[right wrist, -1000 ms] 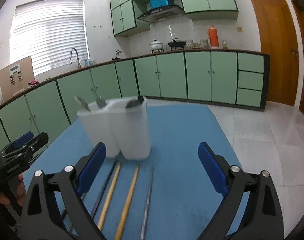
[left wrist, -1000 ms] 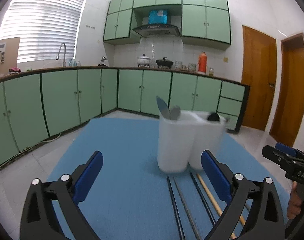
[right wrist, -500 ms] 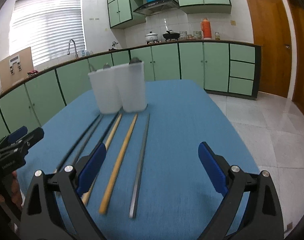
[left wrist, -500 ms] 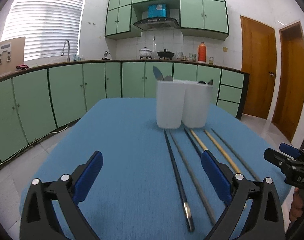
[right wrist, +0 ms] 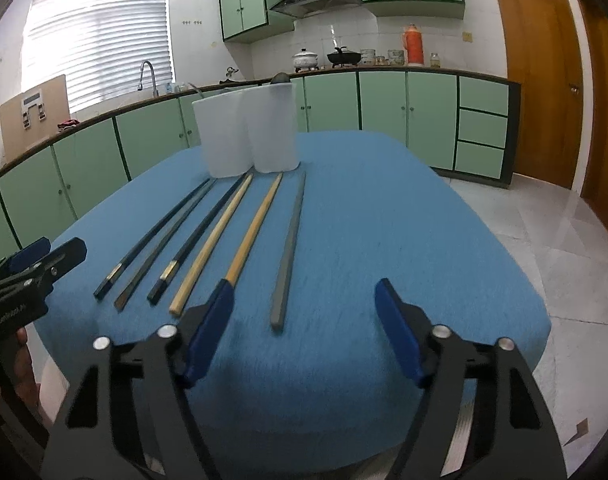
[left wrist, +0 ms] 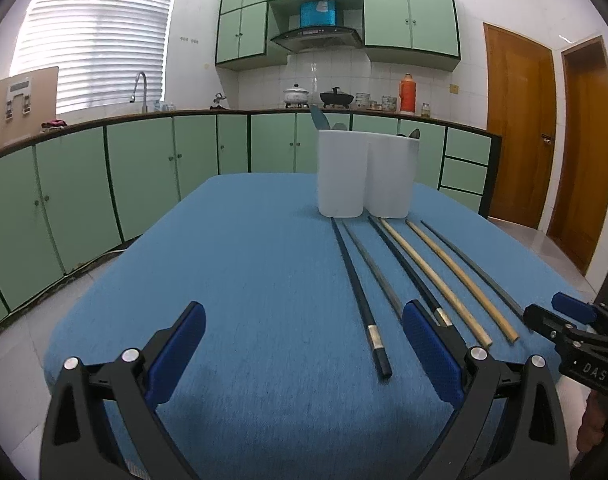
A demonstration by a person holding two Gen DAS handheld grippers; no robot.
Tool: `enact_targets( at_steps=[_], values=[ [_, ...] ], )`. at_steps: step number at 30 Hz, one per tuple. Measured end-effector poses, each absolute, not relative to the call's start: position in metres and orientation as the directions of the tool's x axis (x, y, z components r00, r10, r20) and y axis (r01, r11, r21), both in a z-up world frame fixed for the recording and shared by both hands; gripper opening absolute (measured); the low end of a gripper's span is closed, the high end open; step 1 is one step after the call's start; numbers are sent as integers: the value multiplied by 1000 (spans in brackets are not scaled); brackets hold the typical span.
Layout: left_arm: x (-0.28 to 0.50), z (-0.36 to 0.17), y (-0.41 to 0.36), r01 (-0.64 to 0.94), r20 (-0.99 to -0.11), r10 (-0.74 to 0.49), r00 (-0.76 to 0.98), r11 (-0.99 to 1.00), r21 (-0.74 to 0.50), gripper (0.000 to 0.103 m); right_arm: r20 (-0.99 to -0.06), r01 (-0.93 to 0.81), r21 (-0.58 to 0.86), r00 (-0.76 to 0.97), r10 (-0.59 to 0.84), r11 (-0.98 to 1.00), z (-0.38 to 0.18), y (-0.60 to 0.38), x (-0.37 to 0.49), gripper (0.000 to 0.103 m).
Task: Organize utensils
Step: 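Withdraw both tools from the holder and move them over the chopsticks, then grasp the grey metal chopstick with the right tool while the left tool grasps a black chopstick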
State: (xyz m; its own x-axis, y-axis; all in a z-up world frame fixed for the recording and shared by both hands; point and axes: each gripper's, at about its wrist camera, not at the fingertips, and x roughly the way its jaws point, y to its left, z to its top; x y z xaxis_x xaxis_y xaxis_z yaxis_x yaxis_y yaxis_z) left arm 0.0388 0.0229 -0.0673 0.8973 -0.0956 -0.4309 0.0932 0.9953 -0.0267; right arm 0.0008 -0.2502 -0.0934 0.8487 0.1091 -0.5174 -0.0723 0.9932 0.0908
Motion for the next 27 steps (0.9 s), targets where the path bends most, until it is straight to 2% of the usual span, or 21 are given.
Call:
enact_targets(
  at_steps=[2,5,11,15,17,23,27],
  values=[
    [37,-67,24,90,-430,-95,898,995,-30,97,-518,-75,91,848,112,993,-95,-249,0,60],
    [35,-67,23,91,-431,-96,897,995,-32,97,-521,-83,78,846,111,994,-97,-246,-3,44],
    [34,-67,19,98,-433,-101,896,995,-30,97,-516,-92,65,849,112,994,-98,-246,-4,27],
    [34,-68,16,102,-437,-104,894,994,-26,97,-515,-100,51,850,112,994,-99,-242,-3,23],
    [33,-69,16,103,-440,-104,892,994,-27,97,-514,-106,42,850,113,993,-99,-240,-3,17],
    [32,-71,16,102,-443,-104,891,994,-30,97,-515,-96,32,851,99,995,-98,-240,-2,7],
    [36,-72,15,104,-451,-111,886,994,-41,95,-517,-93,28,851,94,995,-96,-239,0,5]
  ],
)
